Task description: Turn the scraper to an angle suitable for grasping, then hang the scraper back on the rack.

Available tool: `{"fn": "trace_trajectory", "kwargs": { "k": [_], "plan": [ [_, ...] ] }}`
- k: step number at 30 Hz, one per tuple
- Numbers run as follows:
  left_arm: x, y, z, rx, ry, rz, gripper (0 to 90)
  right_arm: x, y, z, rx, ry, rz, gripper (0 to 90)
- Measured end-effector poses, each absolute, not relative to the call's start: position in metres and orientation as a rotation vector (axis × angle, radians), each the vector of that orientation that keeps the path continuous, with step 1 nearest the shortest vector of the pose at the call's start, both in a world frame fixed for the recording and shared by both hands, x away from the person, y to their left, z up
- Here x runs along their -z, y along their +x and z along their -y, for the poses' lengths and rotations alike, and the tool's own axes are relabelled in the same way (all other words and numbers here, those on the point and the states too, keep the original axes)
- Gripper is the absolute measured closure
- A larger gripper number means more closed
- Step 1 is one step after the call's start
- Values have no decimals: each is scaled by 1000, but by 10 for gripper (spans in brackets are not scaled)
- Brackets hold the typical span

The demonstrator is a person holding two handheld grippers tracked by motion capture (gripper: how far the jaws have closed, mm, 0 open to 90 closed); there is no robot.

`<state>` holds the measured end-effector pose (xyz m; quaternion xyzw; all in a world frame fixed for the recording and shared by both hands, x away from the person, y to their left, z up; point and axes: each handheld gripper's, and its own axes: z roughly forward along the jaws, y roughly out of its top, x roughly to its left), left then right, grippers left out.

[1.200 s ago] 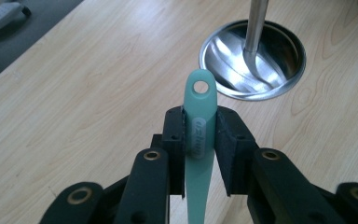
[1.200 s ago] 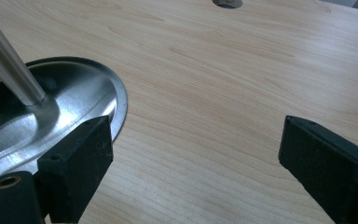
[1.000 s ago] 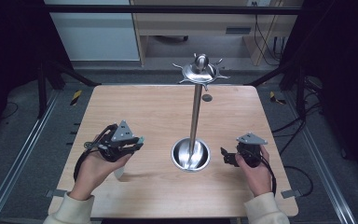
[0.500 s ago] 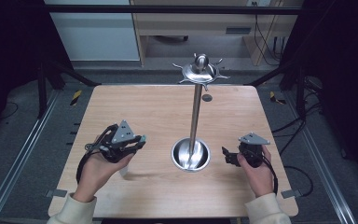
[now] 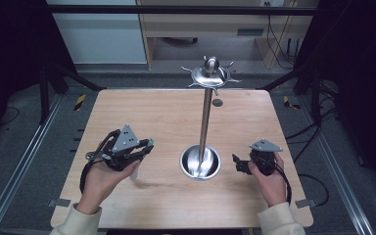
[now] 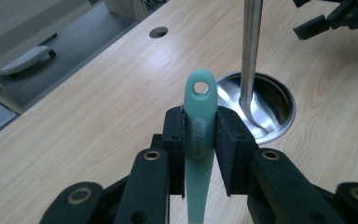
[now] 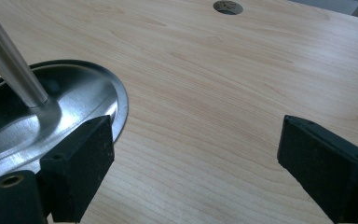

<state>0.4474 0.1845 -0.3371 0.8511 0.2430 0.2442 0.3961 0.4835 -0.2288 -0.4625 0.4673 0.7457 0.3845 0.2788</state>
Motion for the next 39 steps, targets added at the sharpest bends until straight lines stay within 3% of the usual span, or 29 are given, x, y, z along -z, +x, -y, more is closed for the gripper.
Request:
{"fn": "trace_trajectory", "kwargs": {
  "k": [39],
  "plan": [
    [317, 434, -180, -587, 2052, -567, 744, 463, 483, 228, -1032, 1259, -2000, 111]
  ]
}}
